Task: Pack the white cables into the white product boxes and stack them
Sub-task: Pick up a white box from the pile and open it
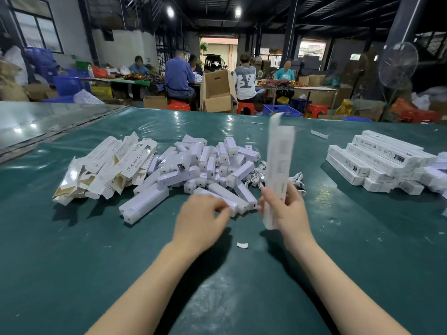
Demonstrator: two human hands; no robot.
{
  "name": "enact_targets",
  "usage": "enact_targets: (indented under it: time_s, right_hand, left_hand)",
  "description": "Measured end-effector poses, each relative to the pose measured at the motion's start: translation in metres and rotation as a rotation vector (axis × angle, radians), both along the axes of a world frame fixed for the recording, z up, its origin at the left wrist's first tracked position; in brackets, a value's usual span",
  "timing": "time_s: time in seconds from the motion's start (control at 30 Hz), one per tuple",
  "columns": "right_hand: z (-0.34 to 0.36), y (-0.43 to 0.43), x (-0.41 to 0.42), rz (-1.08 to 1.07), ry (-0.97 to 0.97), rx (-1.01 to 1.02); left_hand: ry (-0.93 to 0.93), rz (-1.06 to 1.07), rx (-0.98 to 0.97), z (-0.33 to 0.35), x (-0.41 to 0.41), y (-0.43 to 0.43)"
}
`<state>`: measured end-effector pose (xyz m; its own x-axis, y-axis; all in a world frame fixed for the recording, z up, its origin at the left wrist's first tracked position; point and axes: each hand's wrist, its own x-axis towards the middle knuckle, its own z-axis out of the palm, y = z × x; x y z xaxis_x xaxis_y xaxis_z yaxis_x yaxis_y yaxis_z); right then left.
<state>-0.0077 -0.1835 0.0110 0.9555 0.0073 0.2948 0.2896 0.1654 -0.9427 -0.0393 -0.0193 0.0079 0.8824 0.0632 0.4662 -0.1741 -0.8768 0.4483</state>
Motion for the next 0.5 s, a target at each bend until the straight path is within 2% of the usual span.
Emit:
enact_targets:
  time_s: [0.07,0.13,0.2,0.27,0.37,0.5]
  right_hand:
    - [-0.008,-0.012,0.006,-0.194,-0.146,-0.482]
    - [-0.014,-0.020,0.011,-0.343,-0.245,-0.881]
    - [-0.016,-0.023,0.013,-0.459,-0.288,-1.155]
    - [-0.017,-0.022,0.013,-0.474,-0.250,-1.365]
    - [-0.019,-0.022,0.013,-0.406,-0.164,-1.549]
    - [-0.019,-0.020,0.015,-0.298,-0.126,-1.468]
  left_hand:
    - [-0.003,0.270,-0.022,0.002,0.007,0.031]
    - [0.145,0.508,-0.014,0.000,0.007,0.060]
    - [0.255,0.615,-0.014,-0.003,0.006,0.074]
    - [0.254,0.615,-0.009,-0.005,0.009,0.076]
    - [0.204,0.545,-0.033,-0.007,0.012,0.077]
    - [0.202,0.384,-0.090,-0.013,0.011,0.074]
